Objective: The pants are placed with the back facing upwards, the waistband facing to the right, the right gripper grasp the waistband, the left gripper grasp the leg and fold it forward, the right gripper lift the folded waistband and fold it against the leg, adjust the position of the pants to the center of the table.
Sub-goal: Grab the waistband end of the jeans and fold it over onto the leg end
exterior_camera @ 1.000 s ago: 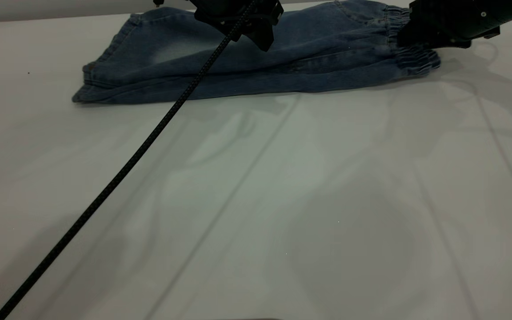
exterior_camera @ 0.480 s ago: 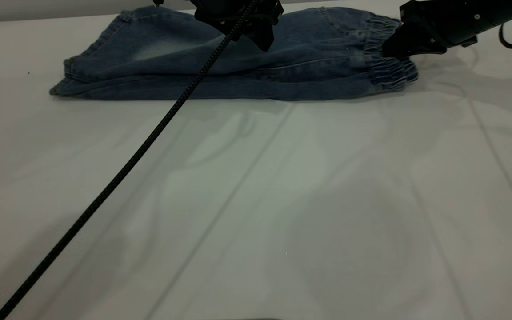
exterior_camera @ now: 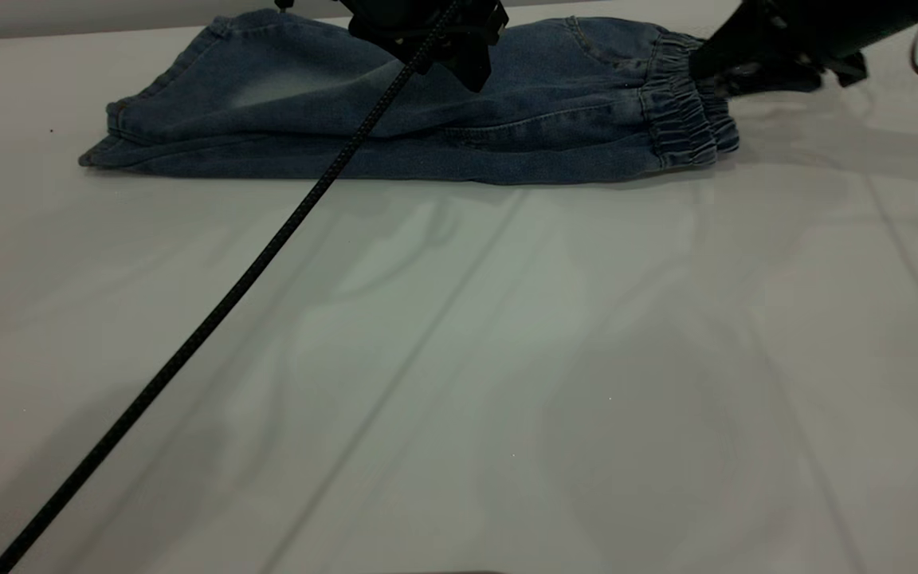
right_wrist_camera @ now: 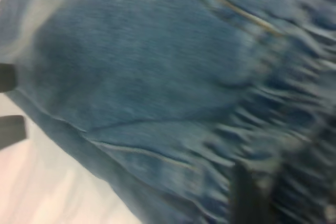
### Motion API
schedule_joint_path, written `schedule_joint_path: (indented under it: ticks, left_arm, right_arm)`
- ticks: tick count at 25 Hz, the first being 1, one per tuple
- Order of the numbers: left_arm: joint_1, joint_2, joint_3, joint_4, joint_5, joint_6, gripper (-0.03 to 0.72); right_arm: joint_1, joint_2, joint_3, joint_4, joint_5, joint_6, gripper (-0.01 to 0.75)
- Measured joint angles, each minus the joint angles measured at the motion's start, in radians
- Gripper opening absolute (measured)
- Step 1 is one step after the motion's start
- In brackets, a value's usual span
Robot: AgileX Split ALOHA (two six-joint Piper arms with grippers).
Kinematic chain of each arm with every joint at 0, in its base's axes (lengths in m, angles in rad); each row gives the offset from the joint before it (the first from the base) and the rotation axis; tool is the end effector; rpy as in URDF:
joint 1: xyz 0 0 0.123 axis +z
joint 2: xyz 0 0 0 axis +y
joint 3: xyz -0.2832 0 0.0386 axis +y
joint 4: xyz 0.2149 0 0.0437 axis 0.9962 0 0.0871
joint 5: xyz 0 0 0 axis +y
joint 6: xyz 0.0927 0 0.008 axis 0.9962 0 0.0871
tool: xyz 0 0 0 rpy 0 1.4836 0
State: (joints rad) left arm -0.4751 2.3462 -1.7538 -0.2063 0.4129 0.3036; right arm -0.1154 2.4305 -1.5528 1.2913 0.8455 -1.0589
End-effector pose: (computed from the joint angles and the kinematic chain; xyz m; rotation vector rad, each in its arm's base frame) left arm 0.4280 -0.2288 0.1412 0.7580 2.3766 -0.2545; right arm 0.4452 0.0158 0.0839 0.0156 2.4860 1.0459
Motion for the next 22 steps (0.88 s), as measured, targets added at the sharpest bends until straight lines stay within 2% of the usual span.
schedule_joint_path:
  ticks: [2,6,9,15,22]
  left_arm:
    - [0.0,0.0,0.0,0.0,0.0,0.0,0.442]
    - [0.0,0.0,0.0,0.0,0.0,0.0,0.442]
    - [0.0,0.0,0.0,0.0,0.0,0.0,0.442]
    - [0.0,0.0,0.0,0.0,0.0,0.0,0.442]
    - [0.0,0.0,0.0,0.0,0.0,0.0,0.442]
  right_arm:
    - [-0.003,0.0,0.0,-0.04,0.0,0.039,0.429]
    - [-0.003,0.0,0.0,-0.061,0.0,0.056,0.564]
    - [-0.003,0.0,-0.001,-0.058,0.001,0.057,0.573]
    - [-0.003,0.0,-0.001,-0.006,0.022,0.015,0.535]
    - [0.0,0.0,-0.001,0.008,0.064,0.0,0.531]
